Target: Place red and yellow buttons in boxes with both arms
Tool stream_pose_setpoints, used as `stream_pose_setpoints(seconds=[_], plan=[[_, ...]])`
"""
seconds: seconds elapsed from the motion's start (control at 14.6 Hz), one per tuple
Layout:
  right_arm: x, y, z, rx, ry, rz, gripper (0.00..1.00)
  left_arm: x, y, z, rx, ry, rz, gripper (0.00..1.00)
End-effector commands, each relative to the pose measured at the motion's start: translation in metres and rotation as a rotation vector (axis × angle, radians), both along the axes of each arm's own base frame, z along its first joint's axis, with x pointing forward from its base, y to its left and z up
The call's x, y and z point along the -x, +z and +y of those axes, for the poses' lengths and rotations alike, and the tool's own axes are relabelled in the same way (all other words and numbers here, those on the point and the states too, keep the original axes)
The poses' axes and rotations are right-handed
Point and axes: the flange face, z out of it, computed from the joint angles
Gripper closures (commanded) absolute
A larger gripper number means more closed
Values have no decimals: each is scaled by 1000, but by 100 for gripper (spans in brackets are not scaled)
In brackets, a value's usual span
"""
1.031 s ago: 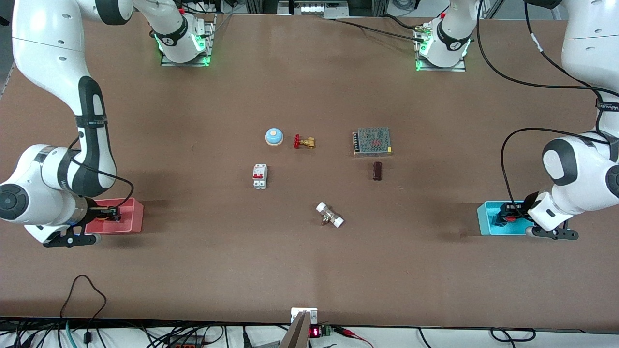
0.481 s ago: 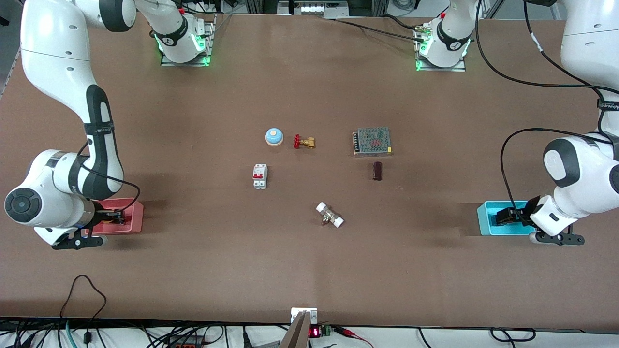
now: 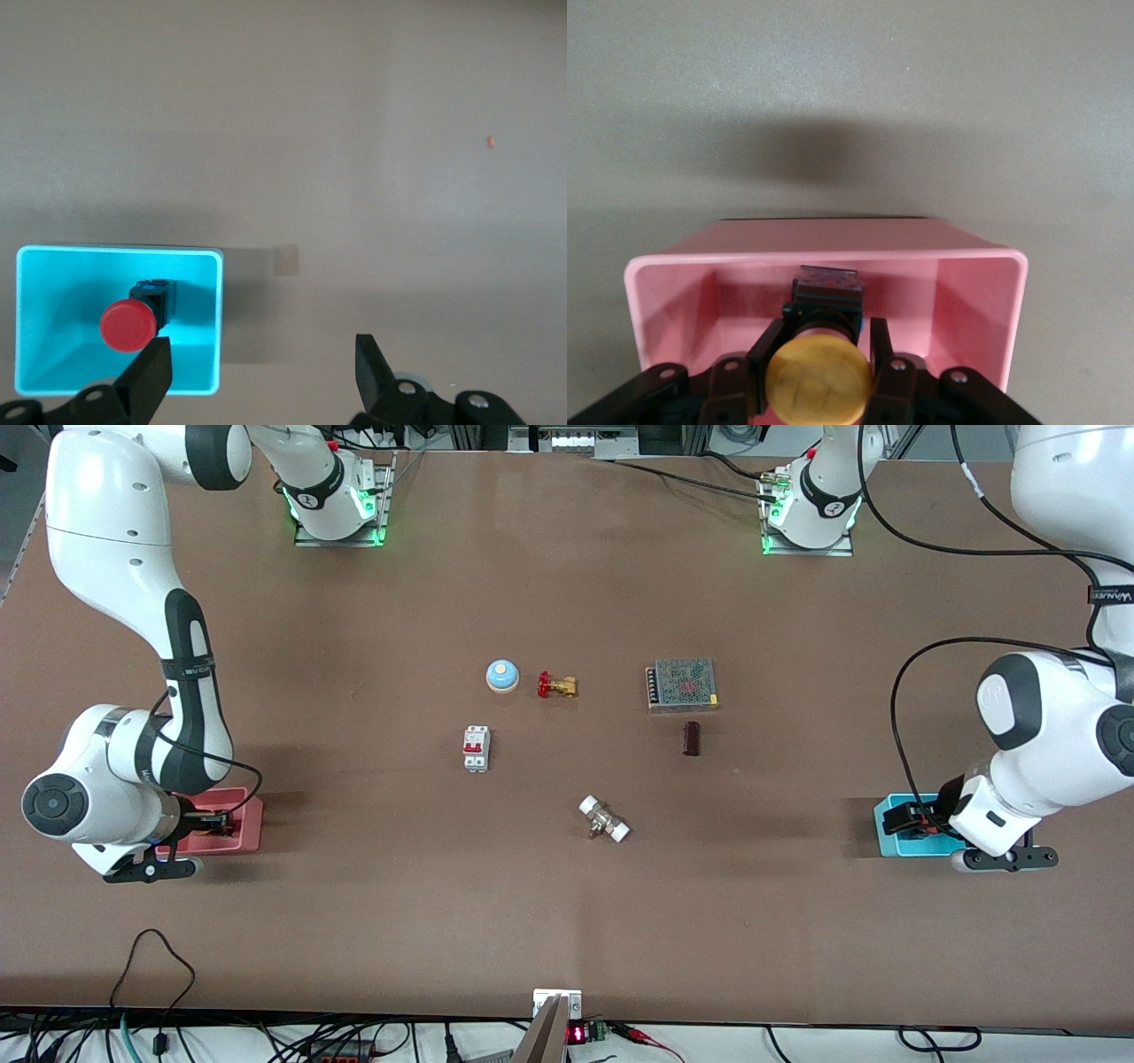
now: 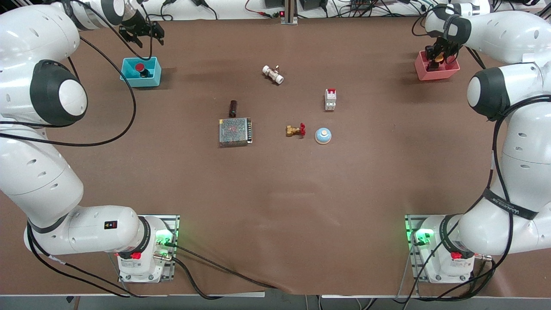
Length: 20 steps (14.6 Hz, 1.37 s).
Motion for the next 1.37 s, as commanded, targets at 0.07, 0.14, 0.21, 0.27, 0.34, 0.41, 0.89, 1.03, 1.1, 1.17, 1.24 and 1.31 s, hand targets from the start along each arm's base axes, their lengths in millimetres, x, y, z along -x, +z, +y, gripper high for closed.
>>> stream_pose_setpoints(seconds=[0.07,0.14,0.21,0.27,0.34,0.41,0.89,1.03,1.1,1.17,1.24,1.31], plan=[[-4,14,1,-24,6,-26,0,24,62,-17,-51,-3,32,7],[-5,23,3,-28,9,-33,0,30,80,-17,-55,-10,37,7],[-7,33,6,-30,12,-47,0,35,93,-19,-55,-14,40,7],[-8,49,4,-34,8,-67,0,42,108,-19,-58,-15,40,7],[-8,67,4,-39,8,-83,0,48,122,-18,-60,-16,46,7],[-6,85,6,-47,7,-88,0,56,136,-19,-62,-39,53,7],[39,255,50,-136,33,-80,0,94,200,-13,-72,-134,70,4],[61,291,61,-156,-18,-49,0,102,215,-12,-71,-132,62,4],[71,306,64,-163,-23,-31,0,106,220,-12,-72,-128,59,4],[84,323,65,-169,-23,-14,0,109,223,-12,-71,-128,59,4],[96,338,63,-172,-25,4,0,112,226,-11,-72,-126,55,4],[107,349,61,-173,-28,27,0,117,227,-11,-71,-126,56,4]])
